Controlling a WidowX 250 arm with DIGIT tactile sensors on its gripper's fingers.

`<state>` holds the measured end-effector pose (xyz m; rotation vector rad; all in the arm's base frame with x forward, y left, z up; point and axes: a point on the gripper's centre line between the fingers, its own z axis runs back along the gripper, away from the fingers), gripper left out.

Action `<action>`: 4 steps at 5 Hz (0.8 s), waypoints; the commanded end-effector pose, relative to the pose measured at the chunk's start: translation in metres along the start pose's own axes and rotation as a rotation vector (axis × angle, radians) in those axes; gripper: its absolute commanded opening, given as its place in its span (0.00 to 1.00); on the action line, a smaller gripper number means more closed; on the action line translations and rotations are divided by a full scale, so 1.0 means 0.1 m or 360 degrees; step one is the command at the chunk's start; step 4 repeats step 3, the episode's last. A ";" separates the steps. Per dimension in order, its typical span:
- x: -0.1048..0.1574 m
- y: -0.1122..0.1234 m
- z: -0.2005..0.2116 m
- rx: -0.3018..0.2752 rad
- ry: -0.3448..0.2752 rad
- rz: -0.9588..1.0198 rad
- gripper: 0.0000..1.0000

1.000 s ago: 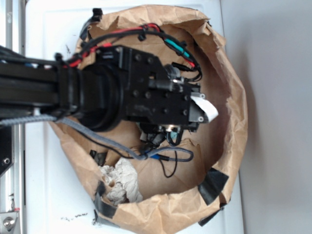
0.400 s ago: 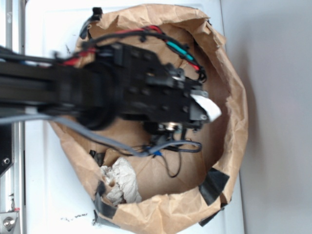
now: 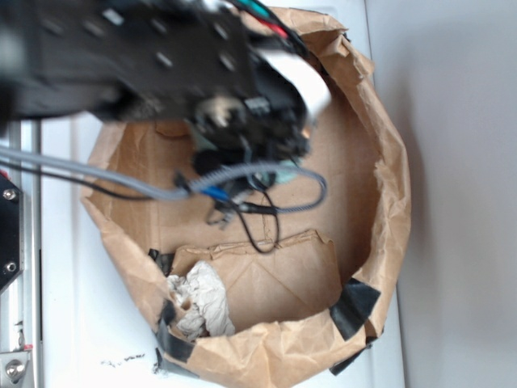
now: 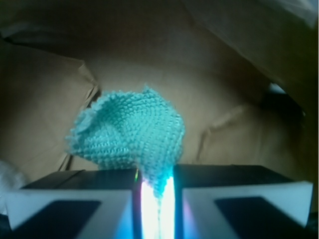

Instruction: Grab the blue cloth.

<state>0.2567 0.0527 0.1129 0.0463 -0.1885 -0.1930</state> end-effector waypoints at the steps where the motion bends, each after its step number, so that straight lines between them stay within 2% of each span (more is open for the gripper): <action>1: -0.16 0.08 0.56 0.0083 -0.0105 0.0325 0.00; 2: -0.25 0.03 0.67 0.0089 -0.0121 0.0375 0.00; 3: -0.25 0.01 0.64 0.0163 -0.0060 0.0382 0.00; 4: -0.25 0.01 0.64 0.0163 -0.0060 0.0382 0.00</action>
